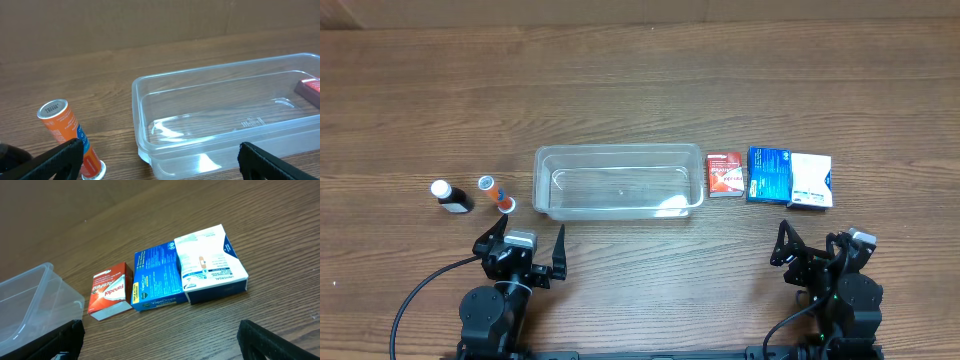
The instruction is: Pack container
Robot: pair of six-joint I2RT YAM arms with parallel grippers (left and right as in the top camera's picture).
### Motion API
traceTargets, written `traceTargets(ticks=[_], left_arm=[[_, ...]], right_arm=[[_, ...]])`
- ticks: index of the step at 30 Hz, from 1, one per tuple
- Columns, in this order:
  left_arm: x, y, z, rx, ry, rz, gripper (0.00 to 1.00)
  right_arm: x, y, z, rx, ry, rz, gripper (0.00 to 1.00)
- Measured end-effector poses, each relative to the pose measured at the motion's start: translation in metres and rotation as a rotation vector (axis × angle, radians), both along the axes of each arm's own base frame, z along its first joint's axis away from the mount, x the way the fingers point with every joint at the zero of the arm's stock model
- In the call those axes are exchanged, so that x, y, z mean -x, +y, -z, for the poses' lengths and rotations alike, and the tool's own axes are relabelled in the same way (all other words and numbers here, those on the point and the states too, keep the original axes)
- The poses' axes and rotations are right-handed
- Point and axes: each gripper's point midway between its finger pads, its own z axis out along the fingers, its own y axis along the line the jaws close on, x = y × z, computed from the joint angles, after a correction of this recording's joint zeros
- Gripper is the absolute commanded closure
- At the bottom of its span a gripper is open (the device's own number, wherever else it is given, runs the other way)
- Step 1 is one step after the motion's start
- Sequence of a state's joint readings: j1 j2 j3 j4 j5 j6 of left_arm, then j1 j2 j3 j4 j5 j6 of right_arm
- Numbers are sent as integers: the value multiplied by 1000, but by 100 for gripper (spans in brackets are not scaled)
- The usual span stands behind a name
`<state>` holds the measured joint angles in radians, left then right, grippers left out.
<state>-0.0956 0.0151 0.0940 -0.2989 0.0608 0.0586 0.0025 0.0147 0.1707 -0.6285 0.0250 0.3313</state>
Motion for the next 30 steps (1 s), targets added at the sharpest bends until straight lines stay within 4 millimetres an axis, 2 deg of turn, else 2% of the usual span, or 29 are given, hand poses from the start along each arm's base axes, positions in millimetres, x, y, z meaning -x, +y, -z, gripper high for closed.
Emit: traceTargets(ticks=[30], left_arm=[[0, 0, 0, 0, 0, 0, 0]], right_arm=[[0, 0, 0, 0, 0, 0, 0]])
